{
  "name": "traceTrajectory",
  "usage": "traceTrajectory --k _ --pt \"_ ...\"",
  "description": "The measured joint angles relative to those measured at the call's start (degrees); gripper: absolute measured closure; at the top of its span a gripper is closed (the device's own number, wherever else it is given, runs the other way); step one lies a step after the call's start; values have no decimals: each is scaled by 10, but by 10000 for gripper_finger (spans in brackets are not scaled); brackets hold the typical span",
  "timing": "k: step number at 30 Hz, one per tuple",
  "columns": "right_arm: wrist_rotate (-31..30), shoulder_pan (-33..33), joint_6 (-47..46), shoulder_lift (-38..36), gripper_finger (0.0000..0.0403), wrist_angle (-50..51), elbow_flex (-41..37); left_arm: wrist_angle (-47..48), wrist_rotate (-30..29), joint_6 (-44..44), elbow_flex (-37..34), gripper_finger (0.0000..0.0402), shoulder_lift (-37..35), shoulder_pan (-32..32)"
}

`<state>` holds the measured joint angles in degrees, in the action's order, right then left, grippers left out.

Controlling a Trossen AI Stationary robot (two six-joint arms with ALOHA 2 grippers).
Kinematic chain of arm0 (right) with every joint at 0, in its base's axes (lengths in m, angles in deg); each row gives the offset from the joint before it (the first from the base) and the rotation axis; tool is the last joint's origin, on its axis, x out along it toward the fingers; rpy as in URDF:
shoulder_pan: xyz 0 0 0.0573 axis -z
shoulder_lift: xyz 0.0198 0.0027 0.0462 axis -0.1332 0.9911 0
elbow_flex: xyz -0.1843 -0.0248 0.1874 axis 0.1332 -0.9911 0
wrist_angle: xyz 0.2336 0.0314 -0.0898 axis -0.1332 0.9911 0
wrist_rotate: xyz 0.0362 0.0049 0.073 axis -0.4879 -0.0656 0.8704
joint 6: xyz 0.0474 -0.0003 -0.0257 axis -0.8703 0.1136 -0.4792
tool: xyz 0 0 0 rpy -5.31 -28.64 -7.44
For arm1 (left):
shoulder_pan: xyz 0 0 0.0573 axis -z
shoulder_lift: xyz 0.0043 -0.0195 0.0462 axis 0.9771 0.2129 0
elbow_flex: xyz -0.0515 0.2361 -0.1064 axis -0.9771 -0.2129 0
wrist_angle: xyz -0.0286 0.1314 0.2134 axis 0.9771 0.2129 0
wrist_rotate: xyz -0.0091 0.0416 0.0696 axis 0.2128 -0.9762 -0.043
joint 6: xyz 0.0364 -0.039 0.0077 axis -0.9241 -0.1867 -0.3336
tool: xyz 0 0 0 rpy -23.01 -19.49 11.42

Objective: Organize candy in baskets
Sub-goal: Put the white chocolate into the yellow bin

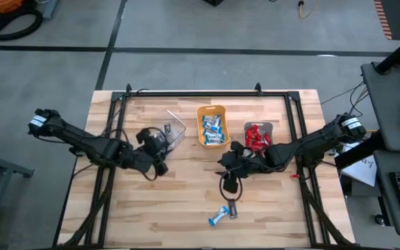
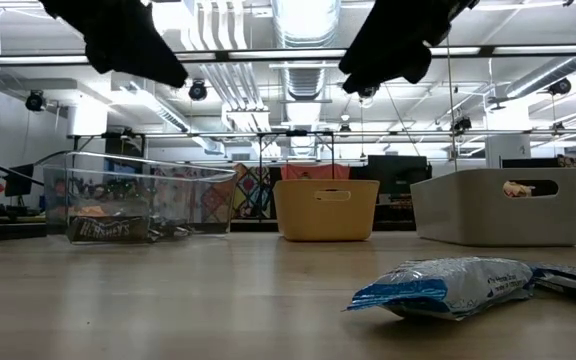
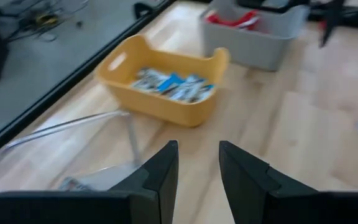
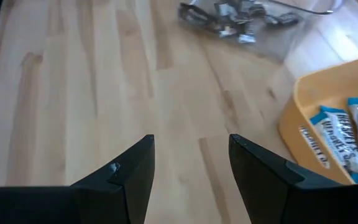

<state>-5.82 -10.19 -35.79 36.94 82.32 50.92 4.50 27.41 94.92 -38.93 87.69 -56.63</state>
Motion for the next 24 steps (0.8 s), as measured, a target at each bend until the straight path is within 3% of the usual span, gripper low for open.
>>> traceTrajectory --k 8,16,24 --pt "49 -59 98 19 211 0 -1 -102 -1 -28 -10 302 48 58" --pt "47 -100 141 86 211 -14 1 -188 -1 -57 -10 302 123 67" --pt "148 -107 128 162 211 -39 21 -194 -13 -60 -10 302 136 68"
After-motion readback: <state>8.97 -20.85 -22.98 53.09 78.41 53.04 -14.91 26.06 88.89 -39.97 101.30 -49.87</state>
